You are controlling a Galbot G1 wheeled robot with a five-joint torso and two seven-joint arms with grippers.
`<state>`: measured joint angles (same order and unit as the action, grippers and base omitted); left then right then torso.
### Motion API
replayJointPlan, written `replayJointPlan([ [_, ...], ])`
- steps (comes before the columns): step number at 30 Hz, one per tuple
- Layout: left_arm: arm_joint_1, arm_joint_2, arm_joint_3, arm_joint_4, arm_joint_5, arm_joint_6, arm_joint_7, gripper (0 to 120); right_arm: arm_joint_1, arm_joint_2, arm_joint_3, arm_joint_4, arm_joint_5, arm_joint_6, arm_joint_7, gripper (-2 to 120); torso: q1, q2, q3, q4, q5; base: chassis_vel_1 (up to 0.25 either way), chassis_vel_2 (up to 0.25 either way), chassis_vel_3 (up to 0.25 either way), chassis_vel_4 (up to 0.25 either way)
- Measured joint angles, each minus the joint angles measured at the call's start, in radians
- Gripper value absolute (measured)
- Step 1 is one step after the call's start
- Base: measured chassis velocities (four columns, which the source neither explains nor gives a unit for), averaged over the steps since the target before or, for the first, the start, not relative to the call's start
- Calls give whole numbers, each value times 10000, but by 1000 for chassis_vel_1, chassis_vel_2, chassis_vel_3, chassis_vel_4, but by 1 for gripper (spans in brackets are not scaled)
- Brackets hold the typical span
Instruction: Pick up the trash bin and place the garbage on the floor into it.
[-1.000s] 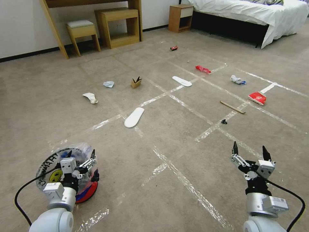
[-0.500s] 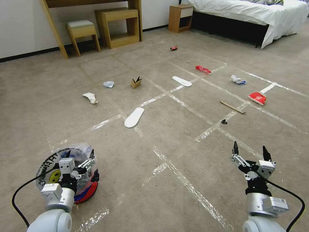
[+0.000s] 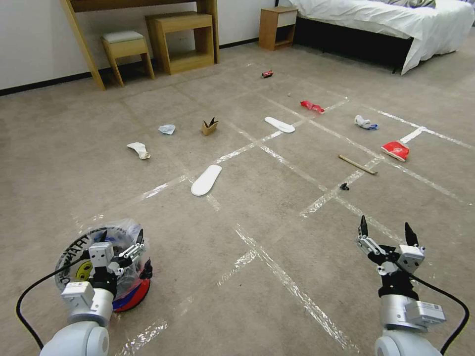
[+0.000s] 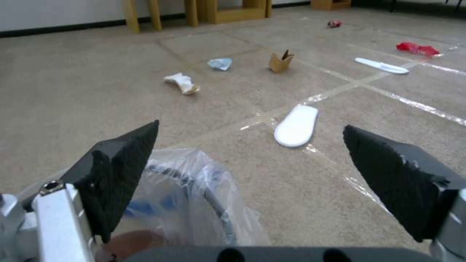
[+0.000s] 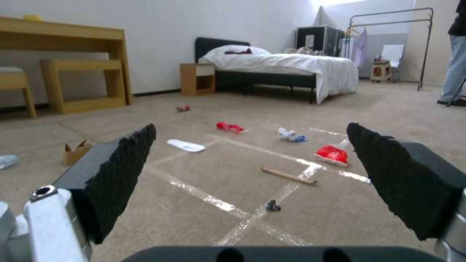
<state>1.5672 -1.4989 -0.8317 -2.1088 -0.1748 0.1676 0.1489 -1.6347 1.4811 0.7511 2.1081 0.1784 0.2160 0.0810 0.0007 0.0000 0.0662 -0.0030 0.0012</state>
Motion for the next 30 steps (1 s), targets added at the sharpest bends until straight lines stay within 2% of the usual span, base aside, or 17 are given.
replayJointPlan([
  [30, -48, 88, -36, 92, -127, -8, -16, 100, 182, 122, -37, -275, -223, 177, -271, 100, 0, 0, 0, 0, 0, 0, 0, 0, 0],
])
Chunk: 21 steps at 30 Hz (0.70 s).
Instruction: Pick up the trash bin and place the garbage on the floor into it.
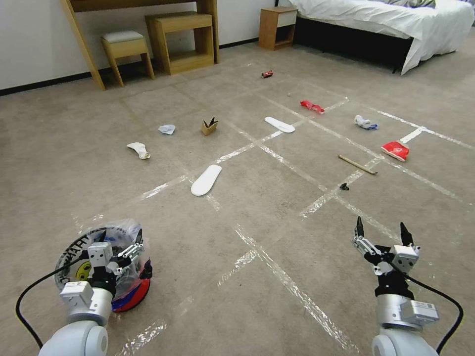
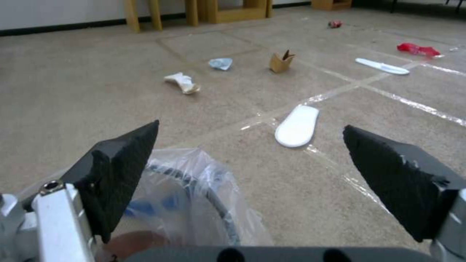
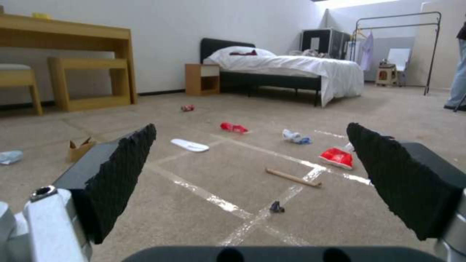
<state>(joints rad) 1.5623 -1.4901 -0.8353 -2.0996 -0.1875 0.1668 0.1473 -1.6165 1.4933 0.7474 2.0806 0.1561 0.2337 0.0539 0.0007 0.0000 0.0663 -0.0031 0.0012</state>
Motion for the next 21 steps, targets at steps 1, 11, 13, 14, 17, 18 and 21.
replayJointPlan([
  [1, 5, -2, 0, 1, 0, 0, 0, 100, 2, 2, -6, 0, -2, -4, 0, 100, 0, 0, 0, 0, 0, 0, 0, 0, 0],
  [11, 57, -15, -16, -59, 7, 0, 0, 100, 16, -3, -13, -13, -36, -21, 0, 99, 0, 0, 0, 0, 0, 0, 0, 0, 0],
  [13, 78, -23, -18, -80, 13, 0, 0, 100, 16, 1, -21, -13, -42, -21, 7, 98, 0, 0, 0, 0, 0, 0, 0, 0, 0],
  [14, 78, -23, -18, -80, 13, 0, 0, 100, 16, 1, -21, -13, -42, -21, 7, 98, 0, 0, 0, 0, 0, 0, 0, 0, 0],
  [17, 104, -26, -22, -108, 22, 0, 0, 100, 8, 4, -31, -13, -52, -17, 12, 99, 0, 0, 0, 0, 0, 0, 0, 0, 0],
  [18, 104, -26, -22, -108, 22, 0, 0, 100, 8, 4, -31, -13, -52, -17, 12, 99, 0, 0, 0, 0, 0, 0, 0, 0, 0],
  [21, 123, -26, -30, -137, 24, 0, 1, 100, 8, 20, -40, -14, -70, -18, 20, 99, -1, 0, -1, 0, 0, -19, 18, 18, -13],
])
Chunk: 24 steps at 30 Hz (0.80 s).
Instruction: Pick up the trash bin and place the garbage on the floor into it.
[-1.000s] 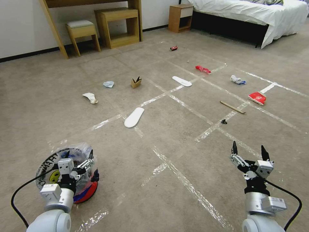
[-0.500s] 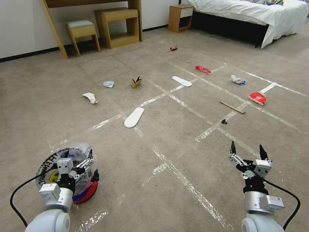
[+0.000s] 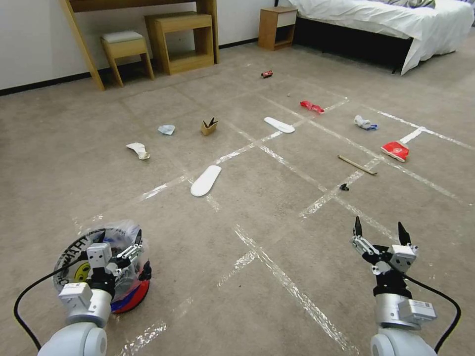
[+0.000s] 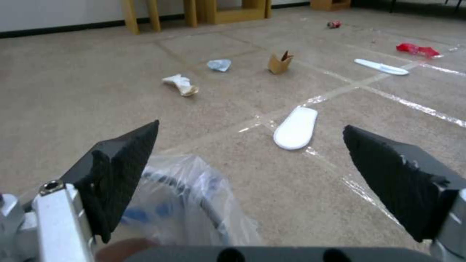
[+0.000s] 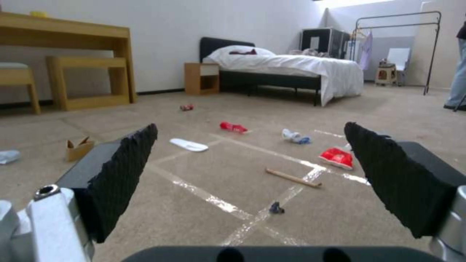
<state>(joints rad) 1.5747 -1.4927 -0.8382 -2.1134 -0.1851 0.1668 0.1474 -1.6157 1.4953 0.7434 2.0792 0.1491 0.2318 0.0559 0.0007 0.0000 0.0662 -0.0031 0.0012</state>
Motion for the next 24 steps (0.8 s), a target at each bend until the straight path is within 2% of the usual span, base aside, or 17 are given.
replayJointPlan([
  [6, 0, 63, -32, 31, -60, 23, -40, 100, -5, 10, -88, -18, -5, 0, 131, 100, 0, 0, 1, 1, 0, -58, 73, 51, -58],
  [8, 9, 257, -61, 64, -392, 227, -216, 100, -11, -13, -144, 1, 114, -2, 152, 100, 1, 0, 1, 0, 0, -18, 25, 16, -23],
  [13, 110, 577, -252, 131, -578, 371, -285, 100, 11, -87, -149, -31, 302, -10, 150, 100, 0, 0, 0, 1, -1, 0, 0, 0, 0],
  [17, 238, 1021, -333, 138, -1262, 622, -558, 100, 62, -135, -154, -155, 386, -34, 167, 100, 0, 0, 1, 0, -2, 0, 0, 0, 0],
  [18, 238, 1021, -333, 138, -1262, 622, -558, 100, 62, -135, -154, -155, 386, -34, 167, 100, 0, 0, 1, 0, -2, 0, 0, 0, 0],
  [21, 419, 1772, -542, 114, -2128, 964, -912, 100, 63, -183, -136, -224, 434, -55, 187, 100, 0, 0, 1, 1, -2, 0, 0, 0, 0],
  [22, 419, 1772, -542, 114, -2128, 964, -912, 100, 63, -183, -136, -224, 434, -55, 187, 100, 0, 0, 1, 1, -2, 0, 0, 0, 0],
  [24, 552, 2296, -681, 45, -2685, 1160, -1118, 100, 63, -215, -113, -289, 457, -57, 199, 100, 0, 0, 0, 0, -2, 0, 0, 0, 0],
])
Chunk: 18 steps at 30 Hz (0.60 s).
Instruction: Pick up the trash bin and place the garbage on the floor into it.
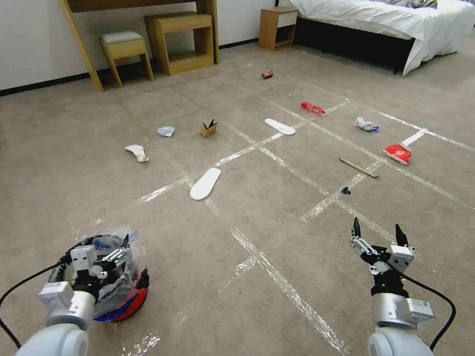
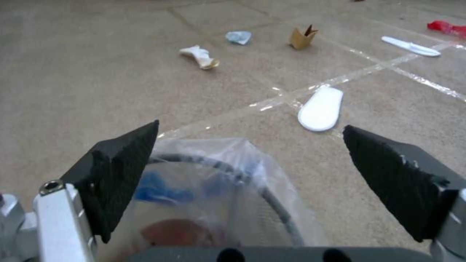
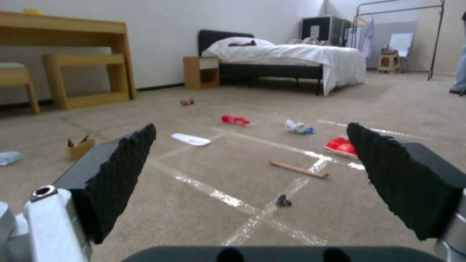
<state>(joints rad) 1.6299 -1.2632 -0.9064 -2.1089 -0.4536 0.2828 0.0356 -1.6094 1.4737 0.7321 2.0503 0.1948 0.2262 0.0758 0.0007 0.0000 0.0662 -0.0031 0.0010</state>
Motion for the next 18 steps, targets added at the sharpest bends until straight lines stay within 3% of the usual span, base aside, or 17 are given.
replayJointPlan([
  [2, 225, 619, -230, -64, -583, 240, -174, 100, -4, -46, 14, -44, 41, -15, 23, 100, 0, 0, 0, -1, 0, 0, 0, 0, 0],
  [3, 225, 619, -230, -64, -583, 240, -174, 100, -4, -46, 14, -44, 41, -15, 23, 100, 0, 0, 0, -1, 0, 0, 0, 0, 0],
  [5, 574, 1279, -542, -7, -1243, 465, -288, 100, 7, -109, 35, -101, 103, -41, 52, 100, 0, 0, 0, -1, 2, 0, 0, 0, 0],
  [6, 574, 1279, -542, -7, -1243, 465, -288, 100, 7, -109, 35, -101, 103, -41, 52, 100, 0, 0, 0, -1, 2, 0, 0, 0, 0],
  [9, 1065, 1998, -985, 262, -2710, 1042, -761, 100, 29, -201, 82, -160, 253, -98, 126, 100, 0, 0, 0, 2, 2, 0, 0, 0, 0],
  [10, 1065, 1998, -985, 262, -2710, 1042, -761, 100, 29, -201, 82, -160, 253, -98, 126, 100, 0, 0, 0, 2, 2, 0, 0, 0, 0],
  [13, 1232, 2532, -1156, 689, -3513, 1375, -976, 100, 25, -304, 145, -224, 374, -110, 159, 100, -1, 0, 0, 1, 0, 0, 0, 0, 0],
  [18, 1209, 2994, -1179, 1146, -3877, 1455, -1021, 100, 35, -348, 186, -289, 418, -115, 169, 100, 0, 0, 0, 0, 1, 0, 0, 0, 0],
])
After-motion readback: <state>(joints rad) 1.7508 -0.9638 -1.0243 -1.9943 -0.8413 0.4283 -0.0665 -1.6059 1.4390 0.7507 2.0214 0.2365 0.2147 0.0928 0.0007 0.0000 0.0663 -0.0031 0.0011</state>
